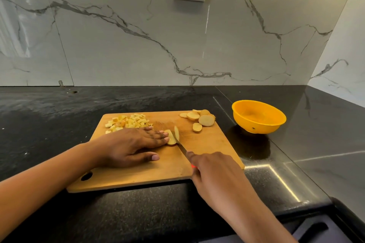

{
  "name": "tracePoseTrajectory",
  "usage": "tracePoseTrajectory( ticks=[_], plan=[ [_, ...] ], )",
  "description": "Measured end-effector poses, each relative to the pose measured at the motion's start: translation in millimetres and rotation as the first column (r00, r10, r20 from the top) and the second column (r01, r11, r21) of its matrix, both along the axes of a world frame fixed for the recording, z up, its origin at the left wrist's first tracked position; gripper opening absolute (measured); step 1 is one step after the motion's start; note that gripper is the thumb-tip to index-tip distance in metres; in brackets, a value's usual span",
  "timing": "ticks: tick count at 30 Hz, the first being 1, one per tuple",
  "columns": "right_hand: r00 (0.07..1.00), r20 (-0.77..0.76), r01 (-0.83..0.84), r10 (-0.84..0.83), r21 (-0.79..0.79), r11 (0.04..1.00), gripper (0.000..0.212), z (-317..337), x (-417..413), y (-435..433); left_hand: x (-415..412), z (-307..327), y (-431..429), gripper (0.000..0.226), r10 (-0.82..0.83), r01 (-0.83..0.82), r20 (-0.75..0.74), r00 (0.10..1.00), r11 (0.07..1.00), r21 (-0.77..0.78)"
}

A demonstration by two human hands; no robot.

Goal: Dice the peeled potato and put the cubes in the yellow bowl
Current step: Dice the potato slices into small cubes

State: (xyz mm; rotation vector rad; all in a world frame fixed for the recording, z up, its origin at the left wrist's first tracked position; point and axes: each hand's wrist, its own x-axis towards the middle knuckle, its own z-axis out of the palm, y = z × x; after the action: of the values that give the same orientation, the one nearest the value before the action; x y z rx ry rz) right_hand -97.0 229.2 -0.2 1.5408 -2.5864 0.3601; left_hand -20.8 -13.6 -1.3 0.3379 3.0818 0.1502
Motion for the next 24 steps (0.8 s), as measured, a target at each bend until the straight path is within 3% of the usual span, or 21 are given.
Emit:
tracePoseTrajectory(
  ticks=[9, 15, 24],
  plan=[
    [0.999, 0.036, 0.015, -0.012, -0.096, 0.995, 0.044, 16, 6, 10, 7, -5, -1, 0.068, 0.057, -0.055, -0.121, 0.991, 0.998, 0.019],
    [0.997, 0.049, 0.071, -0.064, -0.159, 0.985, 0.047, 14, 2, -7, 6, -4, -1, 0.071, 0.064, -0.065, -0.082, 0.995, 0.998, -0.007],
    [0.997, 0.051, 0.065, -0.059, -0.113, 0.992, 0.046, -3, 2, -27, 6, -3, -1, 0.075, 0.057, -0.061, -0.067, 0.996, 0.997, -0.053]
  ],
)
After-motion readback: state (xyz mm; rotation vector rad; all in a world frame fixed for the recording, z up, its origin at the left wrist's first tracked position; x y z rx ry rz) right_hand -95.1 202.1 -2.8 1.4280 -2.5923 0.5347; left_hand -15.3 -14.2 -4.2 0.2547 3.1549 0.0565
